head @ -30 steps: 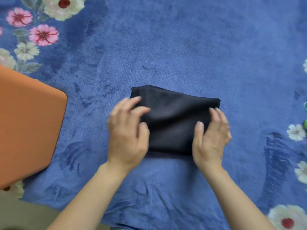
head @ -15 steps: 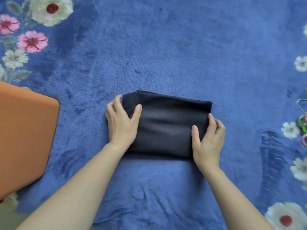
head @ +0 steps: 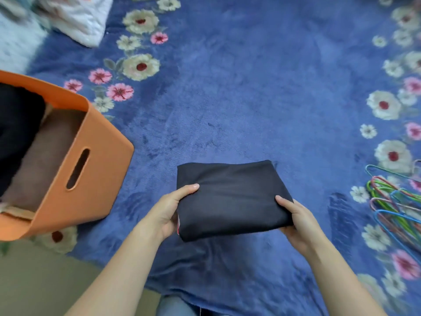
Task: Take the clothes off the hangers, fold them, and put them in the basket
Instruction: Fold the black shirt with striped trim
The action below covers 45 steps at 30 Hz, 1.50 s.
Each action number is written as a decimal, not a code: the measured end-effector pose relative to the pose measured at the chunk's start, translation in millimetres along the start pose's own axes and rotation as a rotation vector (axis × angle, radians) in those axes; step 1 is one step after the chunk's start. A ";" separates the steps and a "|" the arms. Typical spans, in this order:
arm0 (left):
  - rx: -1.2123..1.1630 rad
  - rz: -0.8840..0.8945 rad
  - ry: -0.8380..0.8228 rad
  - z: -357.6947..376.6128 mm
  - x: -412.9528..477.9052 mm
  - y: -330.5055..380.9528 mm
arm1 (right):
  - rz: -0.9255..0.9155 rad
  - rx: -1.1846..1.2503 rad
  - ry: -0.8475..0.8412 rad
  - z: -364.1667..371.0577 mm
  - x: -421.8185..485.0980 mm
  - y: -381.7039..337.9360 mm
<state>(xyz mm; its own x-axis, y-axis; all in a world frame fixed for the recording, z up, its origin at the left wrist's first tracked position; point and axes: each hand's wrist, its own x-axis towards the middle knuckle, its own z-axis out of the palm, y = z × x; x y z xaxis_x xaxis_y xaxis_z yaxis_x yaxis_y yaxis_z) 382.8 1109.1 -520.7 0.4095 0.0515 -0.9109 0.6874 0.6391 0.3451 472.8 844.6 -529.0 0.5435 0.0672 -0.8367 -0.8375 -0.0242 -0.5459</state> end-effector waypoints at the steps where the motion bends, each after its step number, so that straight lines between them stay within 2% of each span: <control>1: 0.000 0.024 -0.010 -5.2 -22.3 -0.1 | -0.002 -0.037 -0.029 3.9 -17.8 -9.0; 5: 0.148 0.175 -0.007 -29.8 -111.4 6.7 | -0.056 -0.176 -0.116 22.9 -79.4 -43.3; 10: 0.244 0.372 0.053 -70.9 -202.4 25.6 | -0.161 -0.356 -0.208 83.0 -136.8 -73.3; 18: 0.041 0.528 0.158 -176.7 -251.0 75.5 | -0.323 -0.509 -0.309 242.4 -168.4 -105.6; 25: -0.128 0.445 0.221 -292.4 -226.5 110.8 | -0.421 -0.849 -0.319 415.9 -147.1 -99.9; 29: -0.187 0.433 0.240 -327.0 -207.1 122.0 | -0.533 -0.972 -0.312 481.5 -131.3 -98.4; 35: -0.267 0.476 0.406 -368.7 -191.0 149.9 | -0.686 -1.107 -0.349 566.3 -113.2 -92.7; 40: -0.187 0.447 0.504 -389.5 -175.8 162.4 | -0.807 -1.321 -0.327 611.7 -92.7 -78.4; 45: 0.160 0.378 0.695 -376.4 -169.9 166.0 | -1.046 -1.666 -0.214 615.2 -82.1 -57.2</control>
<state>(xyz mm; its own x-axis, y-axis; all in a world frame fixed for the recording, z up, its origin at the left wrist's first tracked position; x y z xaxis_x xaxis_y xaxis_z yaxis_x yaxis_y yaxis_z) 201.5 1495.3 -393.8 0.2008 0.7414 -0.6403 0.6761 0.3681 0.6383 441.0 1454.0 -402.5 0.5812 0.7678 -0.2696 0.6910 -0.6407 -0.3349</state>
